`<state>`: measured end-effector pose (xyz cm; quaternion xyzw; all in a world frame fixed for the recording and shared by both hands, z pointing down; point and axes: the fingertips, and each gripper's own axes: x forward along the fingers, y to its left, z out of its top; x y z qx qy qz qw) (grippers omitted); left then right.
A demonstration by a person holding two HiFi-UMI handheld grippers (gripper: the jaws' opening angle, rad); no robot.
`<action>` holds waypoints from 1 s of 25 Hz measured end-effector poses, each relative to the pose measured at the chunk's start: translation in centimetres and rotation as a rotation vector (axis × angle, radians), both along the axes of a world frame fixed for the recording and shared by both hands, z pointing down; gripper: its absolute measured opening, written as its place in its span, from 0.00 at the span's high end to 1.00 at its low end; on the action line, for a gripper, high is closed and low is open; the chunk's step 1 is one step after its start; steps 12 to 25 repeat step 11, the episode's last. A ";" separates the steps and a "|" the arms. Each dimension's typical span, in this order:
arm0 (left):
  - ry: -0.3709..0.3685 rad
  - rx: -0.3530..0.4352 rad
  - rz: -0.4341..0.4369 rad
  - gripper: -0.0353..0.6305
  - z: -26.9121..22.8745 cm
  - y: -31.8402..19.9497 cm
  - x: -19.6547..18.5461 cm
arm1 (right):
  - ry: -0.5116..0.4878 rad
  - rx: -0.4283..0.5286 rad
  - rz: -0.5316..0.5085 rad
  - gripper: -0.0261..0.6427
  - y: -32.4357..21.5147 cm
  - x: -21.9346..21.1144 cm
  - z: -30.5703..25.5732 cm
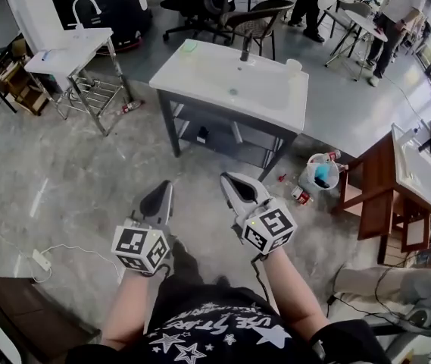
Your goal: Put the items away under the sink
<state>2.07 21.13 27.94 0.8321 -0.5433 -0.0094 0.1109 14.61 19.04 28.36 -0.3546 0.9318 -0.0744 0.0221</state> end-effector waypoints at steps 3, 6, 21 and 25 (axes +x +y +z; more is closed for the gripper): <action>0.002 -0.008 -0.008 0.93 0.5 2.3 1.1 | 0.014 -0.004 -0.009 0.96 2.4 0.9 0.5; 0.004 -0.015 -0.020 0.93 0.9 4.4 2.2 | 0.025 -0.013 -0.020 0.96 4.4 1.9 1.0; 0.001 -0.015 -0.032 0.93 1.3 6.8 3.5 | 0.030 -0.005 -0.037 0.96 6.5 2.9 1.2; 0.001 -0.015 -0.032 0.93 1.3 6.8 3.5 | 0.030 -0.005 -0.037 0.96 6.5 2.9 1.2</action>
